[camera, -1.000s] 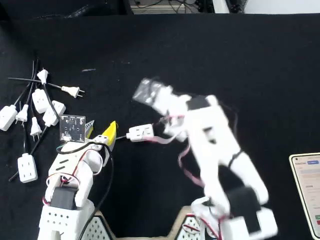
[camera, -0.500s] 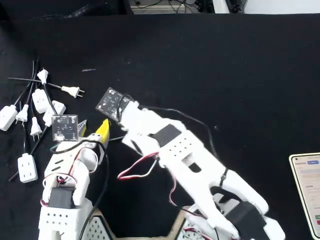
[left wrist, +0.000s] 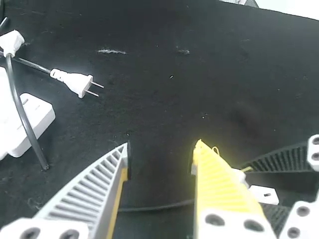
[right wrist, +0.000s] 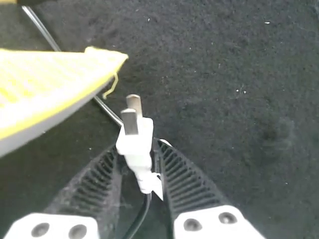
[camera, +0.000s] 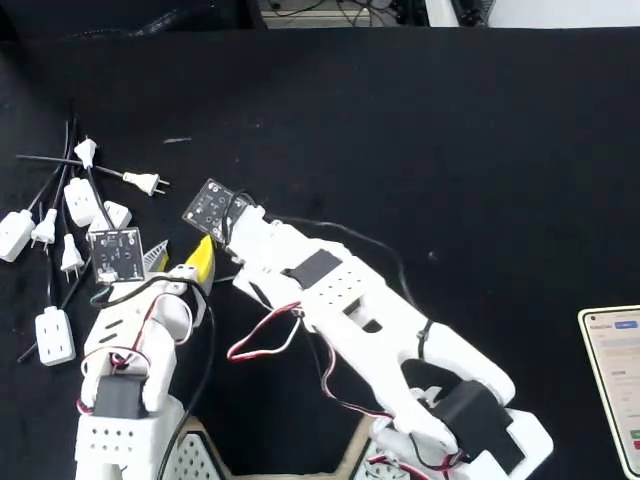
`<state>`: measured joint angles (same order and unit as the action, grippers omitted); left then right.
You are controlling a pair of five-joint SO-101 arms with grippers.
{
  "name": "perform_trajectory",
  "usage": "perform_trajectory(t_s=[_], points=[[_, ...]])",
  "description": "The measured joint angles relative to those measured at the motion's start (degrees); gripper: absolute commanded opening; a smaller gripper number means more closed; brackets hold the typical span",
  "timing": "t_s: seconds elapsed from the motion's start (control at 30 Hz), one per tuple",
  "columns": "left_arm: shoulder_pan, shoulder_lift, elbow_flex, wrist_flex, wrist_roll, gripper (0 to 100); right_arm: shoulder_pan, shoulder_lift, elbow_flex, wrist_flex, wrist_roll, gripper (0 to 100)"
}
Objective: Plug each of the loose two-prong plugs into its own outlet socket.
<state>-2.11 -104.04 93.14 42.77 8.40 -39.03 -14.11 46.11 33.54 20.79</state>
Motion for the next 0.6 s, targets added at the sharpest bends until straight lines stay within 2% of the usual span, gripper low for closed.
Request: perform_trajectory(t_s=[0.47, 0.6], points=[[1.9, 0.0, -0.3, 0.8, -3.6, 22, -3.5, -4.7, 4.1, 0.0, 0.0, 1.1], [1.8, 0.0, -0.3, 0.8, -3.5, 22, -3.7, -7.9, 5.5, 0.0, -2.4, 1.1]])
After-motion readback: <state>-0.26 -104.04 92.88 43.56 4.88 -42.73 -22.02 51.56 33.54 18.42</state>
